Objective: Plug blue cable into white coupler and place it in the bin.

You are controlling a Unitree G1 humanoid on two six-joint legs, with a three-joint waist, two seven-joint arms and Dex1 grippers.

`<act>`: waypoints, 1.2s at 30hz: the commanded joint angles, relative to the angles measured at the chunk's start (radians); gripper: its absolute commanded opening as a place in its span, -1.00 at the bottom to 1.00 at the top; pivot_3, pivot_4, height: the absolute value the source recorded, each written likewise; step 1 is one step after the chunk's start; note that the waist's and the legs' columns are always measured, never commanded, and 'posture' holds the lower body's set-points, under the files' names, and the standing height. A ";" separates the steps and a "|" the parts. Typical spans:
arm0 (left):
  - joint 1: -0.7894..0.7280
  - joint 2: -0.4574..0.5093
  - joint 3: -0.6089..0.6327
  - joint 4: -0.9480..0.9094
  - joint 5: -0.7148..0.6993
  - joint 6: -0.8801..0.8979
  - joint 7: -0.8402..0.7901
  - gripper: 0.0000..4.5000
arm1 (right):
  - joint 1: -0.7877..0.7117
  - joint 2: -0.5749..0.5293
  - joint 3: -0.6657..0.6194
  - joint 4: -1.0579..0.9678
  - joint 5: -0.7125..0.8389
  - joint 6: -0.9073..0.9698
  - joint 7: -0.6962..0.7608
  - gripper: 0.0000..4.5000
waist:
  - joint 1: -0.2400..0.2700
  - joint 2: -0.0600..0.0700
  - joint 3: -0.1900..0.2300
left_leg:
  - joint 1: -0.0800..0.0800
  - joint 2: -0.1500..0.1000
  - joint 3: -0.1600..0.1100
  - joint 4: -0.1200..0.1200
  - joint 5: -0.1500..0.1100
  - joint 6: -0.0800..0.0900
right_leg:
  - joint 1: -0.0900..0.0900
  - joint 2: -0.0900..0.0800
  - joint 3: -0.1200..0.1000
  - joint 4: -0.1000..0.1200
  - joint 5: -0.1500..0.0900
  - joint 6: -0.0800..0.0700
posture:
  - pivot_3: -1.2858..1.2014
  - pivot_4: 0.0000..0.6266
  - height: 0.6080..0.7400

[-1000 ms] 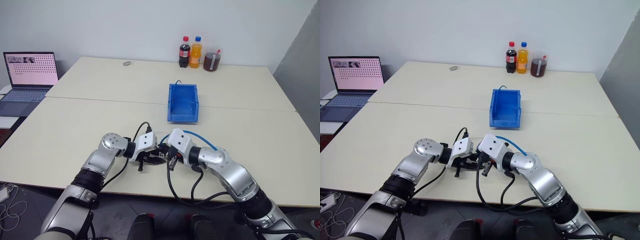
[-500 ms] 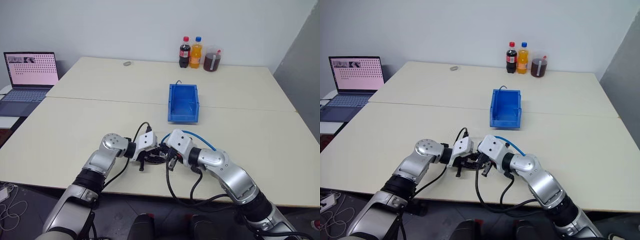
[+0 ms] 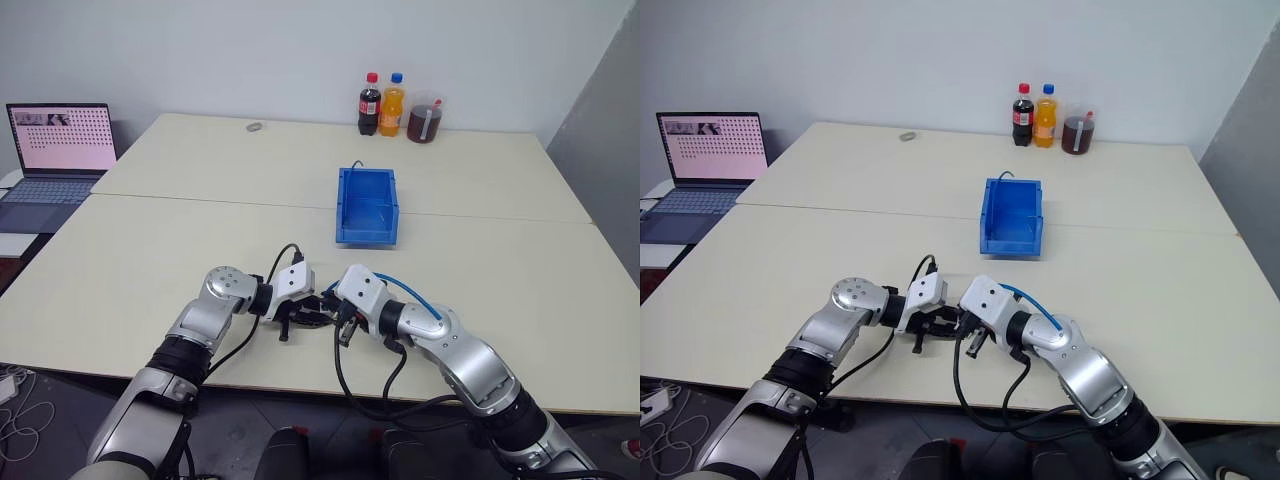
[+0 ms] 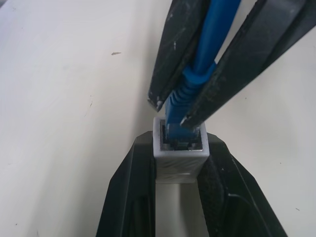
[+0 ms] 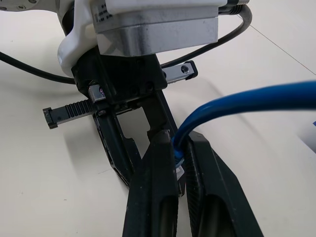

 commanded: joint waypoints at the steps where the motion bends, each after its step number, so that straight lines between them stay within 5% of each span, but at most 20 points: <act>1: -0.025 -0.001 0.016 0.020 0.012 -0.005 0.025 -0.65 | 0.023 -0.026 0.022 0.106 -0.028 0.059 0.015 -1.00 | 0.000 0.000 0.000 | 0.000 0.000 0.000 0.000 0.000 0.000 | 0.000 0.000 0.000 0.000 0.000 0.000 | 0.03 -0.52 1.00; 4: -0.013 0.002 0.020 0.005 0.015 -0.012 0.038 -0.65 | 0.021 -0.029 0.010 0.115 -0.031 0.045 0.015 -1.00 | 0.000 0.000 0.000 | 0.000 0.000 0.000 -0.001 0.000 0.000 | -0.001 0.000 0.001 0.000 0.000 0.000 | 0.03 -0.52 1.00; 6: -0.001 0.007 0.026 -0.002 0.005 -0.001 0.034 -0.34 | 0.022 -0.036 -0.008 0.110 -0.035 0.031 0.012 -1.00 | 0.000 0.000 0.000 | 0.000 0.001 0.000 -0.001 0.000 0.000 | -0.001 -0.001 0.001 0.000 0.000 0.000 | 0.03 -0.52 1.00; 14: 0.091 0.092 0.073 -0.105 -0.011 0.007 0.046 0.27 | 0.019 -0.054 -0.078 0.073 -0.026 -0.018 0.000 -1.00 | -0.017 -0.002 0.001 | -0.001 0.000 0.001 -0.005 0.000 0.000 | -0.005 0.000 0.002 0.000 0.000 -0.001 | 0.03 -0.52 1.00; 22: 0.140 0.117 0.243 -0.259 -0.087 0.109 0.213 0.99 | 0.016 -0.003 -0.294 -0.087 0.165 0.097 0.016 -1.00 | -0.025 -0.003 0.006 | -0.012 0.000 -0.001 -0.010 0.000 0.000 | -0.010 0.004 -0.003 0.001 0.000 0.001 | 0.03 -0.52 1.00; 28: 0.106 0.090 0.306 -0.406 -0.113 0.240 0.359 0.99 | -0.125 0.043 -0.481 -0.086 0.331 0.200 0.016 -1.00 | -0.015 -0.006 0.012 | -0.018 -0.001 0.001 -0.010 -0.001 -0.001 | -0.016 0.003 -0.004 0.000 0.000 0.001 | 0.03 -0.52 1.00; 36: 0.015 0.042 0.289 -0.487 -0.133 0.391 0.457 0.99 | -0.511 0.049 -0.526 0.466 0.248 -0.022 0.011 -1.00 | -0.018 -0.009 0.017 | -0.018 0.000 0.002 -0.011 -0.001 -0.001 | -0.017 0.005 -0.003 0.000 0.001 0.001 | 0.03 -0.52 1.00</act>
